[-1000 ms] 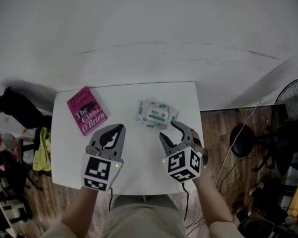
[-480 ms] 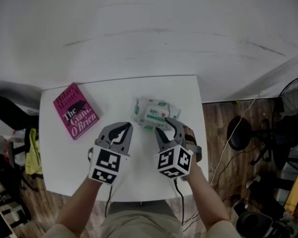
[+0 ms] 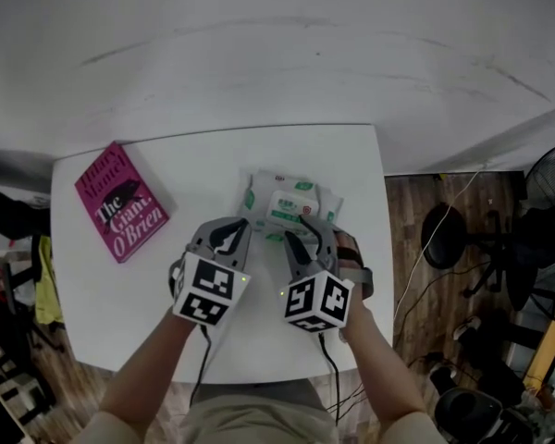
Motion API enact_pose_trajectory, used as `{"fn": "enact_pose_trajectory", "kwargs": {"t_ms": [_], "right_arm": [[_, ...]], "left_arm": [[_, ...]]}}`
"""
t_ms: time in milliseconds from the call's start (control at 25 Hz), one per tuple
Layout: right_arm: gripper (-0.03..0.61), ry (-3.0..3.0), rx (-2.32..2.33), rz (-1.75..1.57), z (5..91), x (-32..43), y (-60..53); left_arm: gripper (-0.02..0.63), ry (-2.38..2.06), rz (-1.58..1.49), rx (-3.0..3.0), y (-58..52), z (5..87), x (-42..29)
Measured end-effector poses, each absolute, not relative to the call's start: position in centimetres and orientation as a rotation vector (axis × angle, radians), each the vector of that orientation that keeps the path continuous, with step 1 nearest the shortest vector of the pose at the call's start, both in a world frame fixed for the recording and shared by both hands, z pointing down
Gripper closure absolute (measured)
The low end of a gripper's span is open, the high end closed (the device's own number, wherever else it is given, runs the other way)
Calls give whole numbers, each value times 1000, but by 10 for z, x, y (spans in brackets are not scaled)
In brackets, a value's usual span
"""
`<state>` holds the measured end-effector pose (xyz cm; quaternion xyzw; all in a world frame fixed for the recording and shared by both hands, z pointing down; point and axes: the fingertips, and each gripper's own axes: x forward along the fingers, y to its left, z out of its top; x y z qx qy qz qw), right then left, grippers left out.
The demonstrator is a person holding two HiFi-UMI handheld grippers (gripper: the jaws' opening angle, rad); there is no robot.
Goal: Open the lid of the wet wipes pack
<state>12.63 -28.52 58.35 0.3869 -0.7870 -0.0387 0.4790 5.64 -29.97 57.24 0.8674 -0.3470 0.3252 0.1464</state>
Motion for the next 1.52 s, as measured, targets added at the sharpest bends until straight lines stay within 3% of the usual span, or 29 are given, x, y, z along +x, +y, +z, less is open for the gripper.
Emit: {"fn": "enact_pose_trajectory", "kwargs": {"t_ms": [320,680,1280,1520], "right_arm": [[440,-1878,947,-117,605,123,-286],[545,-1869,905,-153,610,116,-281],[554,-1960,1067,-77,582,118,-288],[557,-1914,1253,-57,566,156,-327]], "left_arm": [[591,-946,974,2447,-305,613,61],[592,-943,1083,2462,-306,624,65],[592,-915,1049,2437,-306,627,65],[592,-897,1023,2432,-306,629,65]]}}
